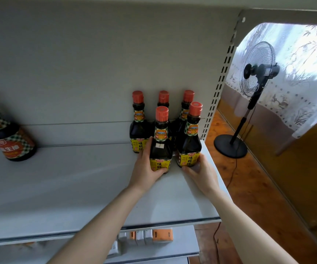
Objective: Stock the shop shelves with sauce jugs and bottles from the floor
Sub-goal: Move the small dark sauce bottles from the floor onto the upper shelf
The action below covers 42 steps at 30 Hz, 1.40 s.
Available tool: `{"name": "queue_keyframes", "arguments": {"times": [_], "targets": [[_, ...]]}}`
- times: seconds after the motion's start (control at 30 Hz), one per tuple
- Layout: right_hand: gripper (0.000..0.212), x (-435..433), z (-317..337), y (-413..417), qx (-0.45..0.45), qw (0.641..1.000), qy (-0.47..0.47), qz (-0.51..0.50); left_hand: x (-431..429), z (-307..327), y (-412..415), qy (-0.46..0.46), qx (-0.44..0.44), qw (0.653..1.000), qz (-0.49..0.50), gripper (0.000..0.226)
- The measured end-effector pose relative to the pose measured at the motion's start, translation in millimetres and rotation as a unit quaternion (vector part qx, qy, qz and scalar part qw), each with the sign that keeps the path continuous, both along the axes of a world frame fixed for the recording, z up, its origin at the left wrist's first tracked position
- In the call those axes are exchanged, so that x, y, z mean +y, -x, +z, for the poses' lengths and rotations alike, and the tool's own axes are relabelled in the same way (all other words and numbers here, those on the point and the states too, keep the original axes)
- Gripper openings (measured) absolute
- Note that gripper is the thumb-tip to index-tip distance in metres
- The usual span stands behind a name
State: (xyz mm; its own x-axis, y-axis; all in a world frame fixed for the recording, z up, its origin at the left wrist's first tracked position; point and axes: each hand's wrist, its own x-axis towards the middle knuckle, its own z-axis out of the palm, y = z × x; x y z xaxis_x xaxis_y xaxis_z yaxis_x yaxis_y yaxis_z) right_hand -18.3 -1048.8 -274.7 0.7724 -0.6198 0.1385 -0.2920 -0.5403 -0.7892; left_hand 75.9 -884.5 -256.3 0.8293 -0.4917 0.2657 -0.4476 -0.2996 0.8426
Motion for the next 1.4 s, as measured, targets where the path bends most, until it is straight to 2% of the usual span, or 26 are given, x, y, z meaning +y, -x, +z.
{"name": "queue_keyframes", "arguments": {"times": [0.27,0.4,0.67,0.87,1.03,1.4], "targets": [[0.039,0,1,1,-0.002,1.000,0.007,0.007,-15,-7,2,0.029,0.019,0.997,0.065,0.104],[0.037,0,1,1,0.004,1.000,0.012,0.005,-12,-11,0,0.009,0.027,0.998,0.061,0.098],[0.037,1,2,1,0.003,1.000,0.010,0.005,-23,-11,0,0.028,0.020,0.997,0.063,0.087],[0.050,-1,2,-1,0.001,1.000,-0.009,0.005,-20,-15,-1,0.005,0.045,0.998,0.045,0.096],[0.043,-2,5,-4,0.013,1.000,-0.011,0.016,-20,-14,1,0.011,0.057,0.997,0.050,0.095],[0.044,-1,0,-4,-0.013,1.000,-0.027,0.007,-19,-10,3,-0.012,0.060,0.997,0.056,0.095]]}}
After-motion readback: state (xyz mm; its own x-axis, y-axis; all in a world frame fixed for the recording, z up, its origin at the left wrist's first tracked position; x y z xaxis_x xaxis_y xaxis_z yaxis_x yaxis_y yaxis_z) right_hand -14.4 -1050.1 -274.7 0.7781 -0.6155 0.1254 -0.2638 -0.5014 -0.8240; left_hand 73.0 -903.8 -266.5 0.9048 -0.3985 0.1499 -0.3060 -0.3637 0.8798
